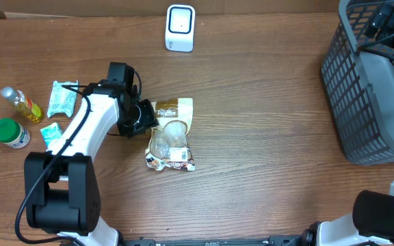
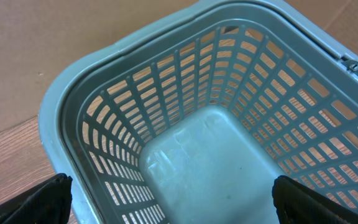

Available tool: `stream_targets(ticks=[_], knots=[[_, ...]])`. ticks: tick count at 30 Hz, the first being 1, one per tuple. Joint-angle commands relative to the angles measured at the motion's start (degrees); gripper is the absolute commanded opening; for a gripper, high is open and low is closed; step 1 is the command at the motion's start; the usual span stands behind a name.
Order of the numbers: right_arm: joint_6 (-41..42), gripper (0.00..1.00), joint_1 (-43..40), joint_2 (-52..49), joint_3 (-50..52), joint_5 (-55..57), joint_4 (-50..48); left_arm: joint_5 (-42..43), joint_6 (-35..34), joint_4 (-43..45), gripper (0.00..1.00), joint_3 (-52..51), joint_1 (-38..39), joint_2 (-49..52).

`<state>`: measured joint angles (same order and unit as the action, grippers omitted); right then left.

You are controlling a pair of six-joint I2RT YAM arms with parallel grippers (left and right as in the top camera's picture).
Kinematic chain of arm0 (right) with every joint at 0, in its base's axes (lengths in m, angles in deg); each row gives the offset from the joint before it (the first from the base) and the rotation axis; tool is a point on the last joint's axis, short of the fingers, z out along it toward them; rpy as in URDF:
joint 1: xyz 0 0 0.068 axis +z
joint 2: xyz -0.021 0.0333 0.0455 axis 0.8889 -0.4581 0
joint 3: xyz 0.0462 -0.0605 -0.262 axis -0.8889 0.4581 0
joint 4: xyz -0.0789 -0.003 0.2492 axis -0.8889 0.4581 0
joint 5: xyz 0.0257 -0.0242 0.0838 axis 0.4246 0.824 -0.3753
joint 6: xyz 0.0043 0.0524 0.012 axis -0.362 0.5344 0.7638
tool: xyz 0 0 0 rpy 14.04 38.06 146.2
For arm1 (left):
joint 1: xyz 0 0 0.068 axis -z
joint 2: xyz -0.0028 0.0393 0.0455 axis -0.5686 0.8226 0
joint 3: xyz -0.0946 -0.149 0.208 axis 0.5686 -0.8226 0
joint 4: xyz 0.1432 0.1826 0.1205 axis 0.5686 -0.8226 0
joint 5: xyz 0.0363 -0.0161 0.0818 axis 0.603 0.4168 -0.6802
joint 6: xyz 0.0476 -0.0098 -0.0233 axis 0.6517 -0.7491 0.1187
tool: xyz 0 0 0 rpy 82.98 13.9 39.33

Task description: Scan the item barcode

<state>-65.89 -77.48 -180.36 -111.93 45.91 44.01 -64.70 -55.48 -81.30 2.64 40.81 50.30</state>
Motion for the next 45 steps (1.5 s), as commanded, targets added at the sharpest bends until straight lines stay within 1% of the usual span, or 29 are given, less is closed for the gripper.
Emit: stream_targets(ticks=[1,2,7,12,17,19,21,25,27,31,33,34,36,37,39,41,43,45], knots=[[0.2,1.0,0.0,0.5,-1.0,0.6,-0.2,2.9,5.8,-0.3,0.66,-0.2,0.3,1.7],[0.2,1.0,0.0,0.5,-1.0,0.6,-0.2,3.0,6.9,-0.2,0.71,-0.2,0.3,2.1],[0.2,1.0,0.0,0.5,-1.0,0.6,-0.2,3.5,12.9,2.0,0.8,-0.2,0.3,4.9],[0.2,1.0,0.0,0.5,-1.0,0.6,-0.2,6.8,17.2,4.8,0.82,-0.2,0.4,8.5],[0.2,1.0,0.0,0.5,-1.0,0.5,-0.2,10.4,20.3,6.4,0.79,-0.2,2.3,12.9],[0.2,1.0,0.0,0.5,-1.0,0.6,-0.2,10.4,20.5,6.2,0.75,-0.2,3.2,14.0],[0.2,1.0,0.0,0.5,-1.0,0.6,-0.2,10.4,20.8,6.1,0.67,-0.2,3.9,14.6],[0.2,1.0,0.0,0.5,-1.0,0.5,-0.2,10.4,20.7,5.9,0.59,-0.2,4.5,14.6],[0.2,1.0,0.0,0.5,-1.0,0.6,-0.2,8.8,20.7,5.4,0.59,-0.2,4.5,14.6],[0.2,1.0,0.0,0.5,-1.0,0.6,-0.2,4.1,20.7,4.5,0.61,-0.2,4.4,14.6],[0.2,1.0,0.0,0.5,-1.0,0.6,-0.2,4.0,19.8,4.2,0.57,-0.2,4.3,14.6],[0.2,1.0,0.0,0.5,-1.0,0.6,-0.2,4.0,19.1,4.1,0.5,-0.2,4.2,14.6],[0.2,1.0,0.0,0.5,-1.0,0.6,-0.2,4.0,18.0,4.2,0.27,-0.2,4.1,14.6],[0.2,1.0,0.0,0.5,-1.0,0.6,-0.2,3.9,16.9,4.2,0.21,-0.2,3.9,14.6],[0.2,1.0,0.0,0.5,-1.0,0.6,-0.2,4.0,12.4,4.1,0.14,-0.2,3.0,14.6],[0.2,1.0,0.0,0.5,-1.0,0.5,-0.2,4.1,5.6,3.8,0.14,-0.2,1.4,14.4],[0.2,1.0,0.0,0.5,-1.0,0.6,-0.2,5.4,0.2,3.7,0.12,-0.2,-0.3,14.0],[0.2,1.0,0.0,0.5,-1.0,0.5,-0.2,7.8,-1.3,4.1,0.12,-0.2,-1.8,13.1]])
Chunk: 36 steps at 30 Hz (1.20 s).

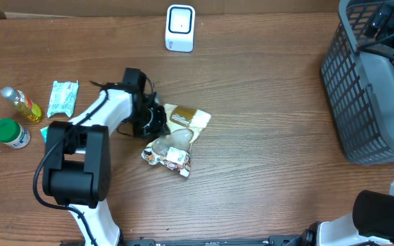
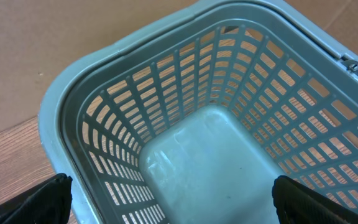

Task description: Scan the item barcode

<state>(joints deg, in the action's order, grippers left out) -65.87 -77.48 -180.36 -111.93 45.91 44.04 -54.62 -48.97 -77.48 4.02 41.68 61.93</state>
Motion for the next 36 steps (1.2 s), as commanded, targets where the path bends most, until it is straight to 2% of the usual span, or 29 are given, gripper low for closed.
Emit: stream_targets(ticks=[1,7,13,14,19,23,26,27,31,36], knots=[[0.2,1.0,0.0,0.5,-1.0,0.6,-0.2,-1.1,-8.1,0.4,0.12,-1.5,-3.4,0.7],[0.2,1.0,0.0,0.5,-1.0,0.6,-0.2,-2.4,-8.6,0.7,0.05,-1.5,-6.3,-7.5],[0.2,1.0,0.0,0.5,-1.0,0.6,-0.2,-9.2,-10.4,-0.3,0.05,-1.5,-6.3,-16.9],[0.2,1.0,0.0,0.5,-1.0,0.6,-0.2,-10.1,-10.4,-1.2,0.07,-1.5,-6.3,-17.4],[0.2,1.0,0.0,0.5,-1.0,0.6,-0.2,-14.1,-8.8,-6.6,0.35,-1.8,-6.2,-16.4],[0.2,1.0,0.0,0.5,-1.0,0.6,-0.2,-14.3,-7.1,-8.8,0.38,-2.6,-6.1,-14.1],[0.2,1.0,0.0,0.5,-1.0,0.6,-0.2,-17.0,-3.0,-11.4,0.52,-2.6,-6.1,-13.0],[0.2,1.0,0.0,0.5,-1.0,0.6,-0.2,-19.5,-3.0,-12.5,0.53,-2.6,-6.1,-12.9],[0.2,1.0,0.0,0.5,-1.0,0.5,-0.2,-26.9,-3.9,-17.4,0.39,-2.6,-6.1,-12.7],[0.2,1.0,0.0,0.5,-1.0,0.5,-0.2,-19.4,-4.7,-17.0,0.36,-3.3,-5.4,-12.7]])
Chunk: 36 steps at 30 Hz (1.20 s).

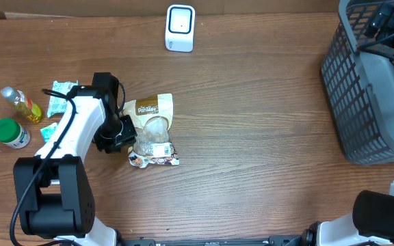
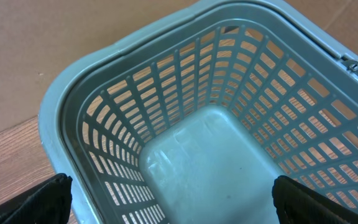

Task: Scan the item barcode
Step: 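Release and regrip the bread bag near its bottom with left gripper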

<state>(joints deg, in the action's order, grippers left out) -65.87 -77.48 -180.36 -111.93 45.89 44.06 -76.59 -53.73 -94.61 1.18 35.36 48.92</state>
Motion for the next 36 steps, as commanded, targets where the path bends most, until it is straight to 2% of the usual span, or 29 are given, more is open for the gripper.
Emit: stream_targets(ticks=[1,7,10,13,15,18,20,22,27,30,32,36], knots=[[0.2,1.0,0.0,0.5,-1.0,0.6,-0.2,5.1,0.1,0.3,0.36,-0.5,1.3,0.3],[0.2,1.0,0.0,0.5,-1.0,0.6,-0.2,11.2,0.0,2.8,0.45,-1.2,5.1,0.3],[0.2,1.0,0.0,0.5,-1.0,0.6,-0.2,17.2,0.3,4.4,0.48,-1.5,7.3,0.3],[0.2,1.0,0.0,0.5,-1.0,0.6,-0.2,24.5,2.0,7.7,0.44,-1.5,9.6,0.3],[0.2,1.0,0.0,0.5,-1.0,0.6,-0.2,25.9,3.5,9.8,0.4,-1.0,10.2,0.3],[0.2,1.0,0.0,0.5,-1.0,0.6,-0.2,23.6,3.7,8.7,0.33,1.2,9.1,0.1],[0.2,1.0,0.0,0.5,-1.0,0.6,-0.2,22.1,4.9,6.7,0.13,3.6,7.1,-0.3],[0.2,1.0,0.0,0.5,-1.0,0.6,-0.2,20.4,5.9,4.4,0.04,5.4,5.2,-0.8],[0.2,1.0,0.0,0.5,-1.0,0.6,-0.2,6.2,4.2,-2.4,0.04,6.4,1.9,-1.8],[0.2,1.0,0.0,0.5,-1.0,0.6,-0.2,-7.2,-1.7,-6.8,0.05,4.7,2.1,-1.8],[0.2,1.0,0.0,0.5,-1.0,0.6,-0.2,-12.0,-4.8,-7.8,0.04,2.8,2.6,-1.8],[0.2,1.0,0.0,0.5,-1.0,0.6,-0.2,-13.1,-6.5,-4.6,0.05,-2.6,3.7,-1.7]])
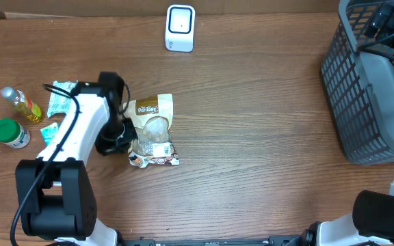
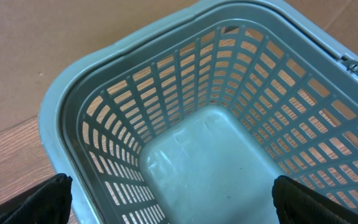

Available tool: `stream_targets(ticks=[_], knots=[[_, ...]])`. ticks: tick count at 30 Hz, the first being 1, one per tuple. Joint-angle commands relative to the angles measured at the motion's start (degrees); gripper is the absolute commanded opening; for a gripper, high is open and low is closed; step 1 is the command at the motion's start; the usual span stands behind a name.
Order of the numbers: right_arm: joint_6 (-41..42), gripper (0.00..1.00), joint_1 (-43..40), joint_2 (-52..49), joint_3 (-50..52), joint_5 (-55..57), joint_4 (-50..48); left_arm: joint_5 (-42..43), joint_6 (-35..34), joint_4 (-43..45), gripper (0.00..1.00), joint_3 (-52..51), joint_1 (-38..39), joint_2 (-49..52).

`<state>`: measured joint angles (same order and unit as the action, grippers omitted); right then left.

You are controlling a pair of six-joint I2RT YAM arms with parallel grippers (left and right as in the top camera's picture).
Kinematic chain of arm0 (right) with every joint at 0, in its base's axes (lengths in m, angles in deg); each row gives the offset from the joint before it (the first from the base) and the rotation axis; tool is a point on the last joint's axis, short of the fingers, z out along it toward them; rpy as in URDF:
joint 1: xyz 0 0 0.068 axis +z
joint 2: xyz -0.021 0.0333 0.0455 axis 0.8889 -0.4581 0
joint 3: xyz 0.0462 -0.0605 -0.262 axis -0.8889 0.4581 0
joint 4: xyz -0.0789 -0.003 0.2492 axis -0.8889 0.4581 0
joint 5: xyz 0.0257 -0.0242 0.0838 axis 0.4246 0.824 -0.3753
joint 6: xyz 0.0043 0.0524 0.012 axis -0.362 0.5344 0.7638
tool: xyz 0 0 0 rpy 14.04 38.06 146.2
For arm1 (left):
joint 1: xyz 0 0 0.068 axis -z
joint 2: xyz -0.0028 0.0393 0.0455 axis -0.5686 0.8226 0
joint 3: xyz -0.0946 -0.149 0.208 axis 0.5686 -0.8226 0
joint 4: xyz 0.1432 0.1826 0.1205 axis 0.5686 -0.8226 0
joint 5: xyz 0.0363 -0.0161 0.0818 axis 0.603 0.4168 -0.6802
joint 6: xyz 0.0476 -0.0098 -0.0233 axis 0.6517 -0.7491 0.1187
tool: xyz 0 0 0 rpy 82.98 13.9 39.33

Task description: Scan the item barcode

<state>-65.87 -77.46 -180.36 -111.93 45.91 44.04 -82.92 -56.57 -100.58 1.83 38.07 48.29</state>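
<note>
A snack bag (image 1: 154, 130) with a brown top and a clear window lies flat on the wooden table, left of the middle. My left gripper (image 1: 123, 137) sits at the bag's left edge and looks shut on it, though the wrist covers the fingers. The white barcode scanner (image 1: 180, 27) stands at the table's far edge. My right gripper (image 2: 173, 199) hangs open over the grey basket (image 2: 185, 155), nothing between its fingers (image 2: 42, 199). No barcode can be made out on the bag.
Left of the left arm lie a white-green packet (image 1: 61, 98), a small yellow bottle (image 1: 20, 104), a green-lidded jar (image 1: 11, 133) and a small teal packet (image 1: 50, 133). The grey basket (image 1: 368, 89) fills the table's right edge, with the right arm (image 1: 388, 20) above it.
The left arm's wrist has shifted slightly to the right and turned a little. The bag lies in the same place. The right arm has not moved.
At first the left gripper was at the left edge of the bag, which lay near the table's middle. Then the bag was turned askew, its top pointing right. Later it lay further left and straight again, where it still lies. The right gripper stayed open over the basket.
</note>
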Motion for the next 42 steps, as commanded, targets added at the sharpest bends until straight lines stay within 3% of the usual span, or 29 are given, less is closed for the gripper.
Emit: stream_targets(ticks=[1,3,7,13,23,26,30,32,42], knots=[[0.2,1.0,0.0,0.5,-1.0,0.6,-0.2,-6.7,-3.6,2.8,0.05,-4.8,1.2,-1.1],[0.2,1.0,0.0,0.5,-1.0,0.6,-0.2,-4.6,-3.5,5.7,0.04,-7.5,1.9,-1.0],[0.2,1.0,0.0,0.5,-1.0,0.6,-0.2,7.6,1.5,9.7,0.04,-9.9,2.9,-1.0],[0.2,1.0,0.0,0.5,-1.0,0.5,-0.2,21.7,9.1,9.8,0.04,-8.9,3.7,-1.1],[0.2,1.0,0.0,0.5,-1.0,0.5,-0.2,20.8,9.0,3.4,0.05,-1.6,-1.4,-1.1],[0.2,1.0,0.0,0.5,-1.0,0.6,-0.2,20.9,8.8,5.6,0.18,-1.1,-1.6,-1.1],[0.2,1.0,0.0,0.5,-1.0,0.6,-0.2,21.0,5.0,9.8,0.5,-1.1,-1.6,-1.1],[0.2,1.0,0.0,0.5,-1.0,0.5,-0.2,20.9,3.3,12.0,0.59,-1.1,-1.5,-1.1],[0.2,1.0,0.0,0.5,-1.0,0.6,-0.2,18.2,-12.4,21.7,0.63,-4.4,0.7,-1.0]])
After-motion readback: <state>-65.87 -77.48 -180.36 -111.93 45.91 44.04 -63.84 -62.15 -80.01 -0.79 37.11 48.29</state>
